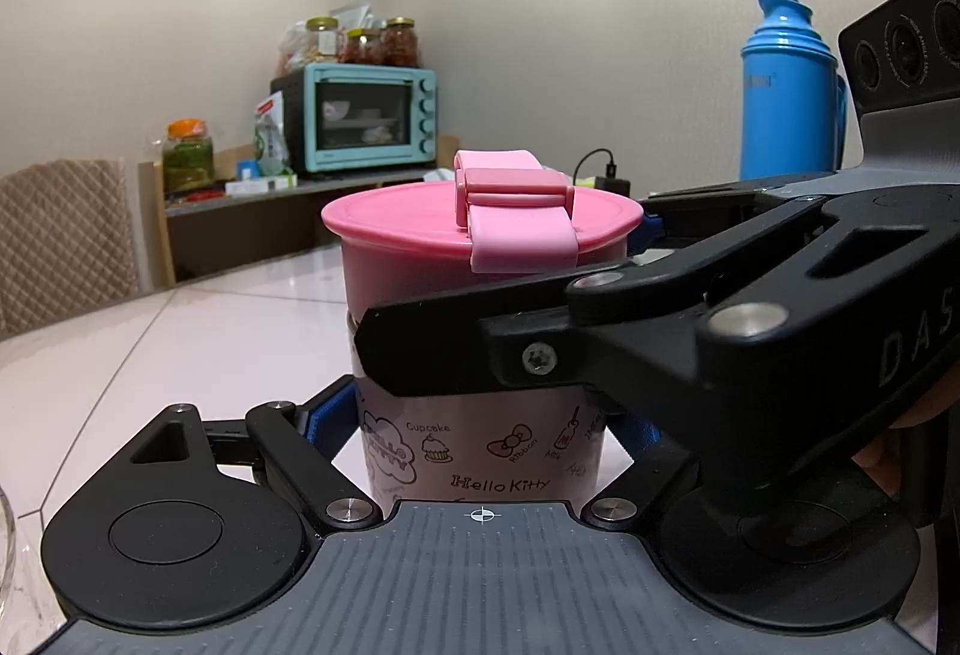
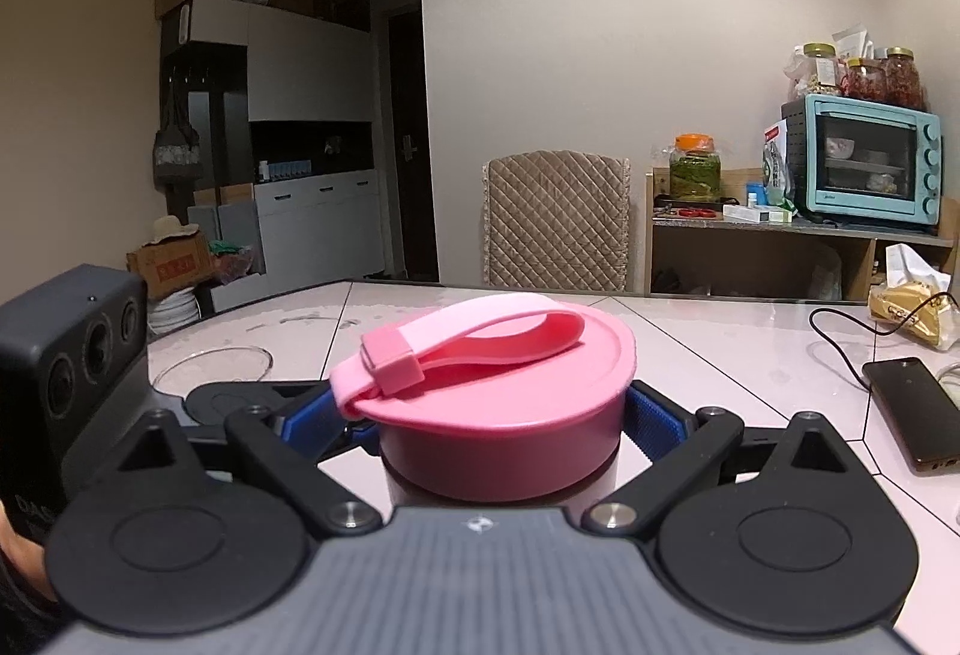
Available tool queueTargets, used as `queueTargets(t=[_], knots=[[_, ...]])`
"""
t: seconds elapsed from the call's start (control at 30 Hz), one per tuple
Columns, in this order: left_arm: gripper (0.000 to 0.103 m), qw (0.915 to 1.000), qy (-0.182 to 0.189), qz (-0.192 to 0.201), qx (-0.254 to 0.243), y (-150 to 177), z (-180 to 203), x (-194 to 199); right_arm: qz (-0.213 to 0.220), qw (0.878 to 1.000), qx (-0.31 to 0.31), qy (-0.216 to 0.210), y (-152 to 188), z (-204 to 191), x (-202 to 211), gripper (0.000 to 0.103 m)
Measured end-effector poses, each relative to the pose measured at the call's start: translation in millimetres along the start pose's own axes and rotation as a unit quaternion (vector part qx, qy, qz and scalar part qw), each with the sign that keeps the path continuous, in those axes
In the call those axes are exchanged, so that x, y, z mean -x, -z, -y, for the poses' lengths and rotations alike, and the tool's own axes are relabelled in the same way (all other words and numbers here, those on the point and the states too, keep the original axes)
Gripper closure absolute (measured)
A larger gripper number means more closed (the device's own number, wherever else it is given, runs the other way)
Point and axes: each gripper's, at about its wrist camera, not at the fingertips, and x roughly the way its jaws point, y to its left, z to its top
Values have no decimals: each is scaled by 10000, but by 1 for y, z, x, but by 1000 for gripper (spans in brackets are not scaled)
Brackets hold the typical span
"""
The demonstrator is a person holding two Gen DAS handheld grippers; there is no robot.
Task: Unscrew bottle cap and pour
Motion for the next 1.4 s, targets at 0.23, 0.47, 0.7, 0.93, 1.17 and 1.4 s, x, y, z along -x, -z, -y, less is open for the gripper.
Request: queueTargets(t=[0.23,0.47,0.7,0.93,1.17,1.4], knots=[[14,10000,-1,-2,-2,0,0,0,-10,10000,32,61,0,0,1,14],[14,10000,3,5,0,-1,0,0,-48,9993,282,-222,-1,8,2,18],[14,10000,3,2,-1,-1,0,1,-162,9927,568,-1054,-6,31,-1,18],[14,10000,4,2,1,-1,0,1,-229,9690,889,-2293,-13,65,-9,18],[14,10000,4,0,3,-1,1,1,-285,9604,969,-2596,-20,71,-6,17],[14,10000,6,0,3,-1,2,3,-202,9712,811,-2232,-20,65,1,13]])
